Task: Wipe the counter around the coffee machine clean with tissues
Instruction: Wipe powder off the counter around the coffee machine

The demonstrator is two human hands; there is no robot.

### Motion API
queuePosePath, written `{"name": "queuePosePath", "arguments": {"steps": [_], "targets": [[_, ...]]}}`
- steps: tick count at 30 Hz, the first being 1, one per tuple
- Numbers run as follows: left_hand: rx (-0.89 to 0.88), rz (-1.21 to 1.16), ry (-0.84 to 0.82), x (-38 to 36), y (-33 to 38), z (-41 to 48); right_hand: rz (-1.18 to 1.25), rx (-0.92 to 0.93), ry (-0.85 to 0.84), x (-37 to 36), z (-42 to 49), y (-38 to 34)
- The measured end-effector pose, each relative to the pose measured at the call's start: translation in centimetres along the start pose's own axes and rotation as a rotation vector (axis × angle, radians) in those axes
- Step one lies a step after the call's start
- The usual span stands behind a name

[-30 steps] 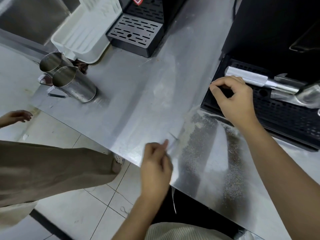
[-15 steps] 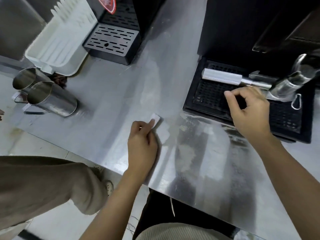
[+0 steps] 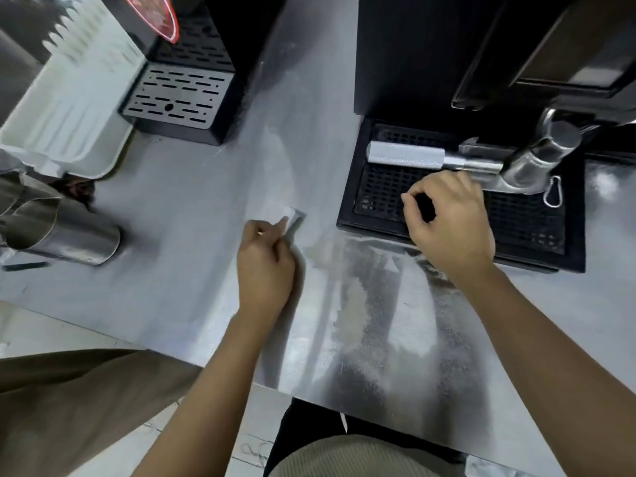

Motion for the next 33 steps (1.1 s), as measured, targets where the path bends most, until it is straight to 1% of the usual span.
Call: {"name": "queuePosePath", "arguments": {"steps": [2,4,6,7,8,9,11,12,14,16,20,21,22,23,24,26,27,29,31,33], "targets": [[-0.104,-0.026,-0.033,-0.6,1.1,-2.1,-0.001,-0.002,-0.006,0.0,0.0,0.0],[-0.185,-0.104,-0.151,-1.1,2.2,-4.7,0.002,-0.009,-0.010,0.0,0.1,0.0],[-0.180,-0.222,-0.316,-1.4,2.8,-6.1,0.013,-0.020,0.005,0.0,0.1,0.1],[-0.126,-0.291,-0.355,-1.3,2.8,-6.0,0.028,-0.029,0.019,0.1,0.1,0.0],[-0.067,-0.325,-0.326,-1.0,2.7,-5.3,0.053,-0.042,0.032,0.2,0.1,0.0],[-0.025,-0.312,-0.254,-0.6,2.5,-4.2,0.087,-0.056,0.044,0.3,0.1,0.0],[0.013,-0.211,-0.106,-0.1,1.7,-1.5,0.146,-0.072,0.057,0.5,0.1,-0.1],[0.019,-0.156,-0.079,-0.1,1.5,-0.5,0.159,-0.074,0.058,0.5,0.2,-0.1],[-0.024,-0.068,-0.101,-0.7,1.6,-0.1,0.167,-0.072,0.059,0.5,0.2,-0.1],[-0.100,-0.059,-0.139,-1.5,2.3,-1.6,0.167,-0.076,0.061,0.5,0.2,-0.1],[-0.267,-0.151,-0.338,-2.6,4.1,-5.1,0.178,-0.092,0.051,0.6,0.1,-0.2],[-0.274,-0.186,-0.380,-2.6,4.2,-5.3,0.187,-0.095,0.053,0.6,0.1,-0.2],[-0.237,-0.230,-0.387,-2.2,4.2,-5.2,0.197,-0.099,0.056,0.7,0.2,-0.2],[-0.191,-0.248,-0.335,-1.6,3.9,-4.7,0.206,-0.102,0.058,0.8,0.2,-0.2],[-0.143,-0.229,-0.247,-1.0,3.5,-3.9,0.211,-0.100,0.057,0.9,0.2,-0.2],[-0.082,-0.118,-0.101,0.0,2.3,-2.1,0.209,-0.091,0.048,0.9,0.1,-0.2],[-0.069,-0.069,-0.086,0.0,2.0,-1.5,0.208,-0.089,0.046,0.9,0.1,-0.2],[-0.132,-0.032,-0.127,-0.8,2.2,-1.3,0.213,-0.095,0.049,0.8,0.1,-0.3],[-0.214,-0.044,-0.164,-2.0,3.0,-2.0,0.221,-0.100,0.053,0.8,0.0,-0.2],[-0.232,-0.054,-0.161,-3.1,3.5,-2.6,0.224,-0.097,0.052,0.8,0.0,-0.2]]}}
Point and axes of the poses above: each hand's wrist, its own z-axis towards the middle knuckle, its own x-axis out of the back of the hand, y = z × x, the point moved 2 cm from there along z, towards the middle knuckle, and after that the axes turned 3 degrees about y, right-handed, at the moved point
